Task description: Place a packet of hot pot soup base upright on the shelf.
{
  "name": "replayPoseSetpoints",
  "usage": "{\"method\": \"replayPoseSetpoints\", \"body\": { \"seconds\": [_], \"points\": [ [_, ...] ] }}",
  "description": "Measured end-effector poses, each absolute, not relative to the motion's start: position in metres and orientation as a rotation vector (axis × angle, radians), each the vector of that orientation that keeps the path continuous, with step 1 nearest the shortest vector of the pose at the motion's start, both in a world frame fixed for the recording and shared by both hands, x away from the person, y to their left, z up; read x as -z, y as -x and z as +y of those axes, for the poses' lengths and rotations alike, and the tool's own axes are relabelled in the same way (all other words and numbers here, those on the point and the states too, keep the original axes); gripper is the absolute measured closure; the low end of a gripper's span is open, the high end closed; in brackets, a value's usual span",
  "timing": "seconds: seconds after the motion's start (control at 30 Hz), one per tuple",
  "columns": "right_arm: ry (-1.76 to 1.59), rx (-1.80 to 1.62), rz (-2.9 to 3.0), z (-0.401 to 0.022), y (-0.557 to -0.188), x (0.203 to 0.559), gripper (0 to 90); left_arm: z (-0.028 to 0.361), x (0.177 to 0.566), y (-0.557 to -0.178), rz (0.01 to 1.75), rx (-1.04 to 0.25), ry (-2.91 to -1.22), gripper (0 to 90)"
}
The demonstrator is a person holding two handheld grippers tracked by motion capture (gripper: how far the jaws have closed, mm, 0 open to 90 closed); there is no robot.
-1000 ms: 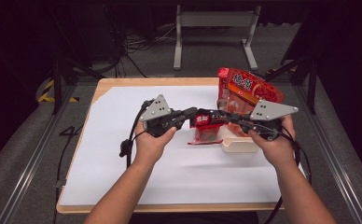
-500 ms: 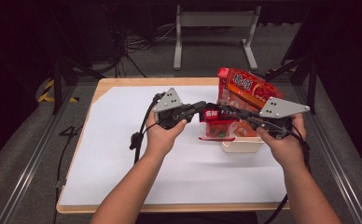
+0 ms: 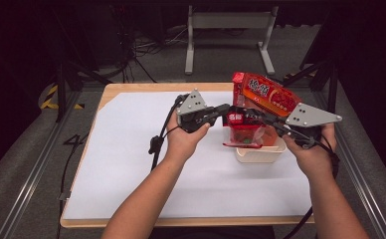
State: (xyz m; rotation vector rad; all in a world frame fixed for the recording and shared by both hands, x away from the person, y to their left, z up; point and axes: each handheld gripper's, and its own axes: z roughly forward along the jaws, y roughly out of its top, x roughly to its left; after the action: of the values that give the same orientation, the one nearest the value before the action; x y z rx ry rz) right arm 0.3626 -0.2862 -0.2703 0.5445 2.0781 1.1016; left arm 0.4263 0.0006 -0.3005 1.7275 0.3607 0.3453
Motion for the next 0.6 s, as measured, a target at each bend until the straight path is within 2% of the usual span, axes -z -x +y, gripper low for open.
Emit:
{"method": "replayPoseSetpoints", "body": {
  "seconds": [0.3, 0.6],
  "points": [
    [-0.579, -1.084, 2.034, -0.301, -0.363, 0.274, 90.0, -0.012, 0.305, -0.429, 0.352, -0.323, -1.732, 87.6],
    [-0.606, -1.122, 2.036, -0.312, -0.361, 0.278, 90.0, -0.019, 0.313, -0.429, 0.36, -0.272, -1.759, 90.0]
  ]
}}
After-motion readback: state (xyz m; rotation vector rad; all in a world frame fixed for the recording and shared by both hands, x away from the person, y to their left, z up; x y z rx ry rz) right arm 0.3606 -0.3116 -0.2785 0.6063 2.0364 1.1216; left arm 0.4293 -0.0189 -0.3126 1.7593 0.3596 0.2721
